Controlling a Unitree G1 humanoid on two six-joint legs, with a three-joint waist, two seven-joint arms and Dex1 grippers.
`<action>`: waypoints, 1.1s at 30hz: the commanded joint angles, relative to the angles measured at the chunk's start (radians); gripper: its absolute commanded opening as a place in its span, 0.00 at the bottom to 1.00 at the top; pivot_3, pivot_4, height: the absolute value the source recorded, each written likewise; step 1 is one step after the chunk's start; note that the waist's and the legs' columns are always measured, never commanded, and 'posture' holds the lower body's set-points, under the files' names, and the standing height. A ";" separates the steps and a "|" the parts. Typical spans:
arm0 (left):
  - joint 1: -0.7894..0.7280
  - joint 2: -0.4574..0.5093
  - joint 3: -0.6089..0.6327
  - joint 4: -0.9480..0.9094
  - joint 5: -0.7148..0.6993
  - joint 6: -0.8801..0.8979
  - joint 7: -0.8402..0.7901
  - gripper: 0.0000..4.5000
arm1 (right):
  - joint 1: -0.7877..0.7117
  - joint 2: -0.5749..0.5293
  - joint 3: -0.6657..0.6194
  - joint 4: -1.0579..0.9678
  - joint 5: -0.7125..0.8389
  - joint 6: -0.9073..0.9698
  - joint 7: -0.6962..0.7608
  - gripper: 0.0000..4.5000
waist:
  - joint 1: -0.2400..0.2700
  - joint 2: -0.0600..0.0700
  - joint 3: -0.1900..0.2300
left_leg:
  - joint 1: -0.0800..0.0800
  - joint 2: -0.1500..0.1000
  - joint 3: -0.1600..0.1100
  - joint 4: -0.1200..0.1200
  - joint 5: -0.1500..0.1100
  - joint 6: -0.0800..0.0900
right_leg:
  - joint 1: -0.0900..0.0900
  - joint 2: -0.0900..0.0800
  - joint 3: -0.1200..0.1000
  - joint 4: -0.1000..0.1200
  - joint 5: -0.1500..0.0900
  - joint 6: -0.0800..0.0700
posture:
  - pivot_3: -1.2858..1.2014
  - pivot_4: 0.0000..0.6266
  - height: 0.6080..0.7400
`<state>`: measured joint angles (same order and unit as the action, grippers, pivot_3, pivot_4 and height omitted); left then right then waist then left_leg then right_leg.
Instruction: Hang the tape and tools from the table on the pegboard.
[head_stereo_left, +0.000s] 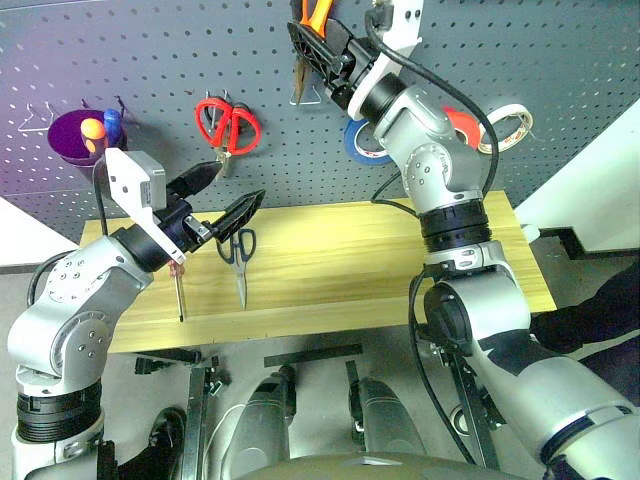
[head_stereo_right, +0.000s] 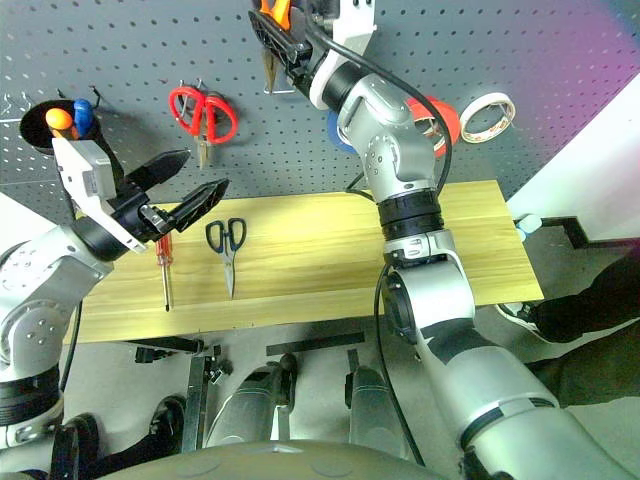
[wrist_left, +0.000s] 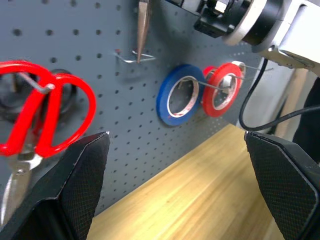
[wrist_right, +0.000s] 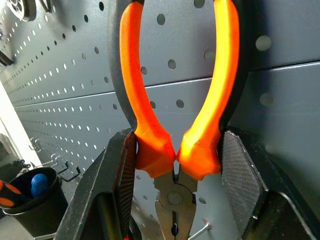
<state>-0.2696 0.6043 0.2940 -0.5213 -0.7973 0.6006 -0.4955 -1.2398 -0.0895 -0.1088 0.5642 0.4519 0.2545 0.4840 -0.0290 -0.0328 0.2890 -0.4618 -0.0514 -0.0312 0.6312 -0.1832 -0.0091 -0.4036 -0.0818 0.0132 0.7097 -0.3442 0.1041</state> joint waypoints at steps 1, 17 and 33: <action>0.006 0.002 0.044 -0.073 -0.029 -0.012 0.023 1.00 | -0.066 -0.014 -0.036 0.008 -0.002 -0.042 0.008 0.47 | 0.007 0.000 0.000 | 0.000 0.000 0.000 0.000 0.000 0.000 | 0.000 0.000 0.000 0.000 0.000 0.000 | 0.57 0.30 1.00; 0.117 0.015 0.109 -0.183 -0.103 -0.004 0.100 1.00 | -0.126 -0.023 -0.044 0.121 -0.045 -0.103 0.055 0.47 | 0.017 -0.001 -0.012 | 0.002 0.000 0.000 0.000 0.001 -0.002 | -0.001 0.001 0.000 0.006 0.000 0.000 | 0.57 0.25 1.00; 0.091 0.099 0.158 -0.196 -0.205 0.021 0.161 1.00 | -0.123 -0.040 -0.037 0.185 -0.115 -0.176 0.065 0.47 | 0.022 -0.002 -0.027 | 0.002 0.000 0.000 0.000 0.002 -0.002 | 0.000 0.001 0.000 0.006 0.000 0.000 | 0.58 0.26 1.00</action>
<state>-0.1673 0.6886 0.4191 -0.6972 -0.9741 0.6219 -0.3416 -1.3148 -0.1036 -0.1231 0.7630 0.3371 0.1168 0.5600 -0.0068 -0.0353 0.2619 -0.4596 -0.0514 -0.0315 0.6314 -0.1815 -0.0115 -0.4038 -0.0808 0.0135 0.7154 -0.3443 0.1038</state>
